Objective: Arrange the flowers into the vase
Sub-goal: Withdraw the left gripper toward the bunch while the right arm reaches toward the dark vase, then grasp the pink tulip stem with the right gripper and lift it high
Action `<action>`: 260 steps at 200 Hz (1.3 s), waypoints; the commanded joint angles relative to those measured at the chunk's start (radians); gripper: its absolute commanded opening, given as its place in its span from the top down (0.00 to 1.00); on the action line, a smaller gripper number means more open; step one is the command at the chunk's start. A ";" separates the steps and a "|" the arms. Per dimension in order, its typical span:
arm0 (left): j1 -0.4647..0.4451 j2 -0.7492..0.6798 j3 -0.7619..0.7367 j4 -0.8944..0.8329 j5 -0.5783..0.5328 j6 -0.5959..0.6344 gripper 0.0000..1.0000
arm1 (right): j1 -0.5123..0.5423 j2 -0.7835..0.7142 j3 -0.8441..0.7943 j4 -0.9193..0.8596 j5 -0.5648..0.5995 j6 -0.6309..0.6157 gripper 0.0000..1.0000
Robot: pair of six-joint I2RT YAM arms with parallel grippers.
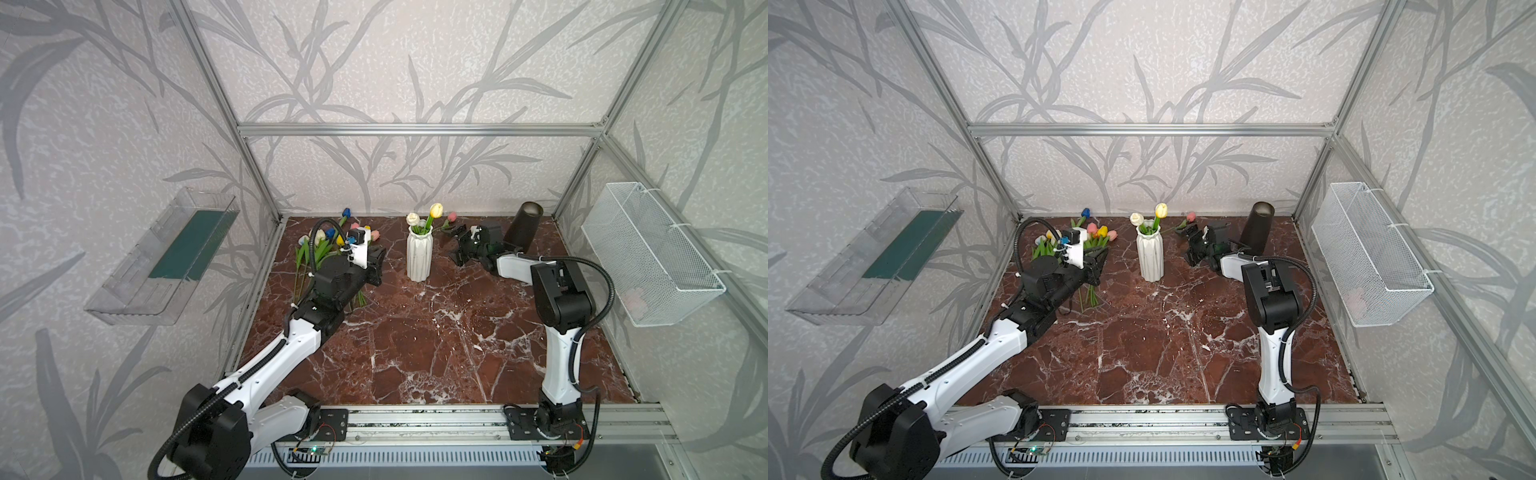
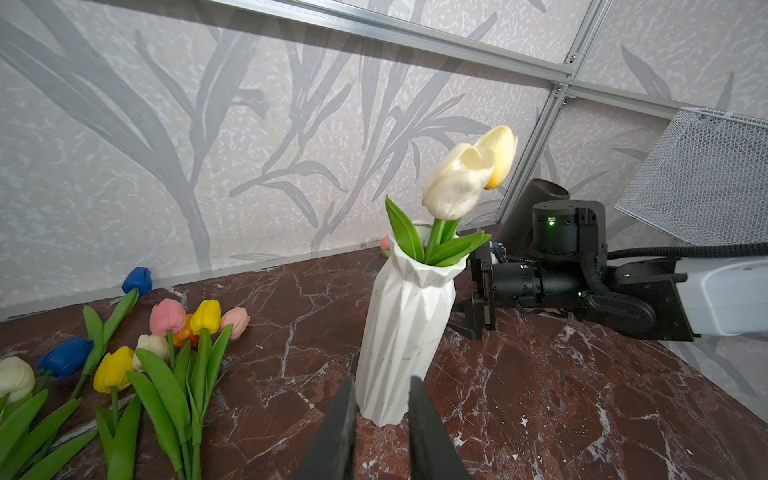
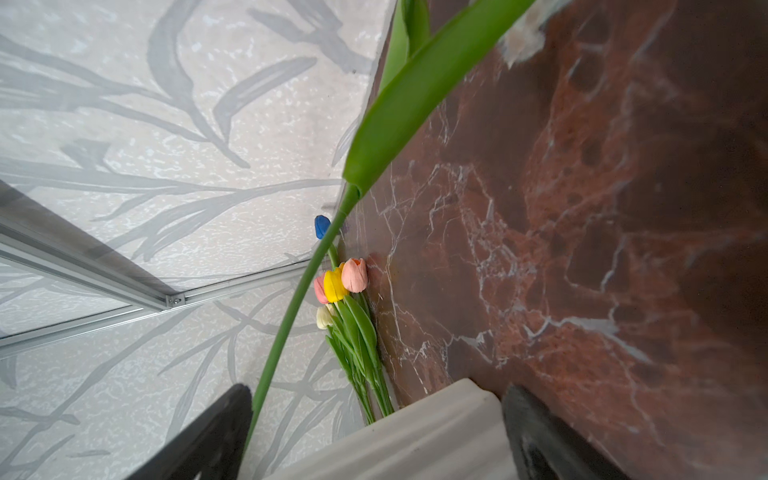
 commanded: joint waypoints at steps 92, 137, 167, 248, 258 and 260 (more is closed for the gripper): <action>-0.005 -0.030 -0.022 0.001 0.006 0.007 0.76 | 0.030 0.120 0.179 0.107 0.043 0.129 0.44; -0.005 -0.042 -0.026 -0.005 0.002 0.015 0.76 | 0.030 0.118 0.180 0.100 0.063 0.136 0.69; -0.005 -0.053 -0.037 -0.001 -0.002 0.017 0.75 | 0.030 0.101 0.170 0.103 0.085 0.136 0.81; -0.006 -0.067 -0.019 -0.014 0.002 0.016 0.73 | 0.024 0.021 0.130 0.130 0.169 0.199 1.00; -0.006 -0.067 -0.020 -0.010 -0.001 0.019 0.73 | 0.021 -0.010 0.121 0.126 0.187 0.190 1.00; -0.006 -0.066 -0.021 -0.010 -0.001 0.019 0.73 | 0.020 -0.017 0.121 0.124 0.189 0.188 1.00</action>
